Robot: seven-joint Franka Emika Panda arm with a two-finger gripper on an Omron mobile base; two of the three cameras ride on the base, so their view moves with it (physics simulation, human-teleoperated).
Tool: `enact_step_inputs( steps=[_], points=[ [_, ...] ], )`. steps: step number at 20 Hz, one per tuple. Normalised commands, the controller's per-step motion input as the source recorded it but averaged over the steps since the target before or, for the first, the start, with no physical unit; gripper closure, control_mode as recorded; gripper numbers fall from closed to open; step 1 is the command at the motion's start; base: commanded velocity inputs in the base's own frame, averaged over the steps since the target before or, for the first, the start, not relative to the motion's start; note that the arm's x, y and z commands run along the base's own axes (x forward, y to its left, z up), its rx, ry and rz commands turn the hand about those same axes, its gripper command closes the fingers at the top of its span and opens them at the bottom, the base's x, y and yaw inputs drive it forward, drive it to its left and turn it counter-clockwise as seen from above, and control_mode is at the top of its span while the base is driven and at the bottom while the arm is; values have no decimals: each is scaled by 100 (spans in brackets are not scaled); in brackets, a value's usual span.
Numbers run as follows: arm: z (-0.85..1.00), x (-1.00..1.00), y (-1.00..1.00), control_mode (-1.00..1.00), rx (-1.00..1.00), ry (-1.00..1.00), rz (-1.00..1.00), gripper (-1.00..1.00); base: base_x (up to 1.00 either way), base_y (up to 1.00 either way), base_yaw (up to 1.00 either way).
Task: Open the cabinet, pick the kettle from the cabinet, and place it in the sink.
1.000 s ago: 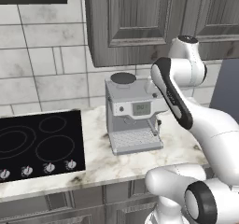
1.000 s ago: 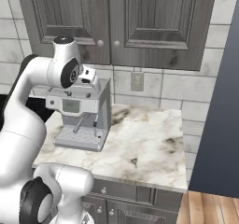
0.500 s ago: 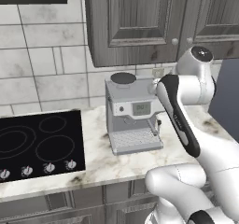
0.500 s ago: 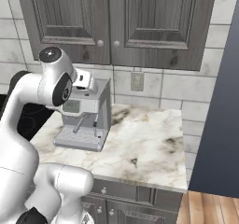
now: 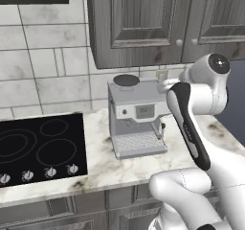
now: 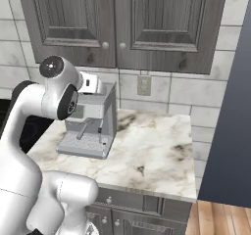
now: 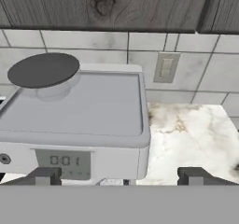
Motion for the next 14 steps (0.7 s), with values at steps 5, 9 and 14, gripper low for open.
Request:
enact_step_inputs(
  steps=[5, 9, 14],
  points=[
    [25, 8, -26, -100, -1, 1, 0, -100, 0, 0, 0],
    [23, 22, -25, -100, 0, 5, 0, -100, 0, 0, 0],
    [22, 28, -16, -100, 0, 6, 0, -100, 0, 0, 0]
  ],
)
